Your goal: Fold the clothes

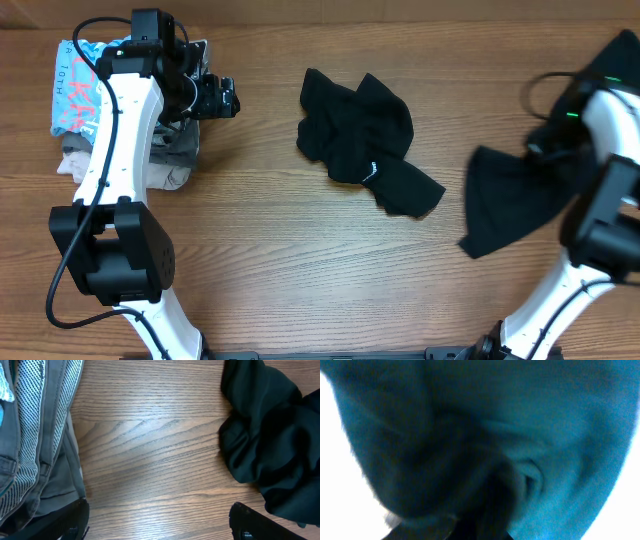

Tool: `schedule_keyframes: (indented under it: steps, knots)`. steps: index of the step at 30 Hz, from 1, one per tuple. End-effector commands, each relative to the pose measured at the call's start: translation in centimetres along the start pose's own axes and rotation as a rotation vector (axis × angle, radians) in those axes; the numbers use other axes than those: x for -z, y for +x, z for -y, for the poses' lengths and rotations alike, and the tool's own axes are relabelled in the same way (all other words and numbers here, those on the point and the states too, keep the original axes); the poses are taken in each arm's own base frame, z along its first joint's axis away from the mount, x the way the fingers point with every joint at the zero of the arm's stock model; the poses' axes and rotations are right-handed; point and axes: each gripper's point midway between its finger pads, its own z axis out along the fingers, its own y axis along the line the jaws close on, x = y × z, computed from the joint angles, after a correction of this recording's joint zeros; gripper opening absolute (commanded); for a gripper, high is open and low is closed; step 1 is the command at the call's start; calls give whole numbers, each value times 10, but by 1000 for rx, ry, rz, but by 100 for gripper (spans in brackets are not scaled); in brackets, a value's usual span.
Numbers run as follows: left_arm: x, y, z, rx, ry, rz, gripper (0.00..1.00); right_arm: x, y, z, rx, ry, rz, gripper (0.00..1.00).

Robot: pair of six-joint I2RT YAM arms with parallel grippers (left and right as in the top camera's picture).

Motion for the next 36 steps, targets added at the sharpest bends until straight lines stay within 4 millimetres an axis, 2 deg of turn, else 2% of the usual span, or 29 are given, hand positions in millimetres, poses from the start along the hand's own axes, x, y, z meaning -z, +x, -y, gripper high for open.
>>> schedule_keyframes:
  steps: [1,2,3,6,8,11,12,15,17,19,22,23,24,25,27,29,30,33,36]
  knots:
    - [8,-8,7,-29,17,31,92,28,-36,56,-137,-9,64,4]
    - [8,-9,7,-28,17,33,92,29,-41,67,-168,-12,64,4]
    - [8,-9,7,-27,17,34,92,31,-50,87,-228,-27,60,4]
    - [8,-11,8,-29,18,41,92,35,-56,103,-280,-95,35,9]
    - [8,-12,9,-24,20,44,92,39,-57,102,-254,-163,19,22]
    - [7,-14,15,-37,34,54,91,60,-53,86,-119,-284,34,69]
    - [6,-17,18,-45,41,64,90,71,-50,78,-74,-308,58,78]
    - [5,-24,29,-75,51,96,90,111,-32,47,93,-392,136,89]
    - [4,-26,34,-88,56,105,90,130,-16,28,181,-410,171,91]
    - [3,-27,41,-105,61,110,89,140,6,8,295,-426,165,91]
    - [0,-24,55,-174,81,101,89,138,51,-23,441,-409,93,91]
    - [-1,-20,67,-236,108,93,90,135,65,-34,486,-394,74,91]
    - [-2,-18,72,-261,120,89,90,135,71,-39,507,-394,68,91]
    - [-4,-14,86,-324,144,82,90,134,84,-51,538,-401,53,91]
    - [-6,-11,96,-378,142,79,90,135,105,-71,601,-436,26,89]
    - [-8,-13,106,-415,130,96,90,135,138,-99,683,-454,6,88]
    - [-8,-16,108,-414,132,108,90,134,154,-117,711,-468,9,86]
    - [-7,-23,104,-378,127,130,90,130,186,-154,741,-503,34,81]
    - [-6,-26,82,-310,57,126,90,121,211,-184,726,-512,80,71]
